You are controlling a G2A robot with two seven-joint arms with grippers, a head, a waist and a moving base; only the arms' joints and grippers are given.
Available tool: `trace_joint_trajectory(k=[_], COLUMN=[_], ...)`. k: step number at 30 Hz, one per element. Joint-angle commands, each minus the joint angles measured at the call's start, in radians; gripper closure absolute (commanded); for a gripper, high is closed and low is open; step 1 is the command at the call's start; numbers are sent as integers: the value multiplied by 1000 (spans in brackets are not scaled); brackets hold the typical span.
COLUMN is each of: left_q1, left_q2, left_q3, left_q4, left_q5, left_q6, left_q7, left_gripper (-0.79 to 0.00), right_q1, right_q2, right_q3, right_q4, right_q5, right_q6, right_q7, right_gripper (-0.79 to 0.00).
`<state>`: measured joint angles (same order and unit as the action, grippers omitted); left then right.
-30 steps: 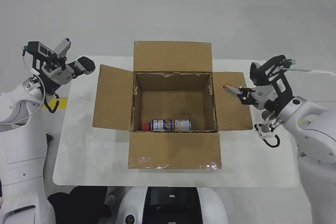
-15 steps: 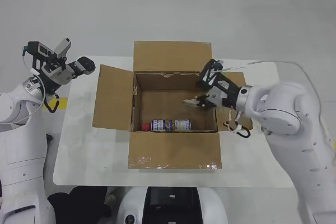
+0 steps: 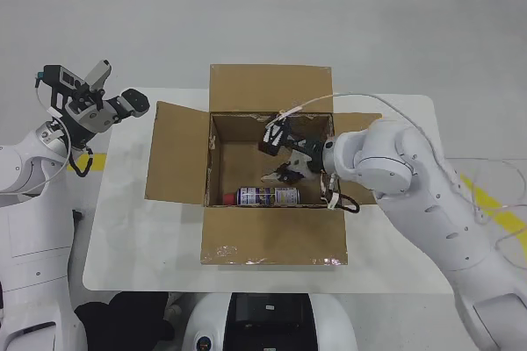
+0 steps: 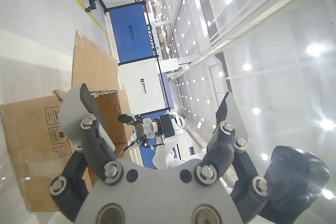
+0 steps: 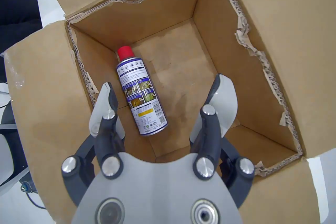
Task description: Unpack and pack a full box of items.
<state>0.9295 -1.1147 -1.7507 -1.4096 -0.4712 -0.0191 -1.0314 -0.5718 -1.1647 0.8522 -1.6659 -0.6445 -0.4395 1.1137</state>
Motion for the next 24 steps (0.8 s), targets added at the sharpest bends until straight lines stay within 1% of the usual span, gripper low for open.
trace_joint_trajectory(k=[1, 7, 19, 24], left_q1=[0, 0, 0, 0], left_q2=[0, 0, 0, 0], left_q3=[0, 0, 0, 0], left_q4=[0, 0, 0, 0], left_q5=[0, 0, 0, 0], left_q6=[0, 0, 0, 0], left_q7=[0, 0, 0, 0], left_gripper=[-785, -785, -785, -785], right_q1=[21, 82, 185, 218], right_q2=[-9, -38, -103, -138], right_q3=[-31, -104, -254, -311], right_q4=[19, 94, 295, 376], right_q5=[-7, -14, 93, 116], right_q6=[13, 31, -57, -69], right_q7=[3, -13, 58, 43], right_gripper=[-613, -619, -723, -736])
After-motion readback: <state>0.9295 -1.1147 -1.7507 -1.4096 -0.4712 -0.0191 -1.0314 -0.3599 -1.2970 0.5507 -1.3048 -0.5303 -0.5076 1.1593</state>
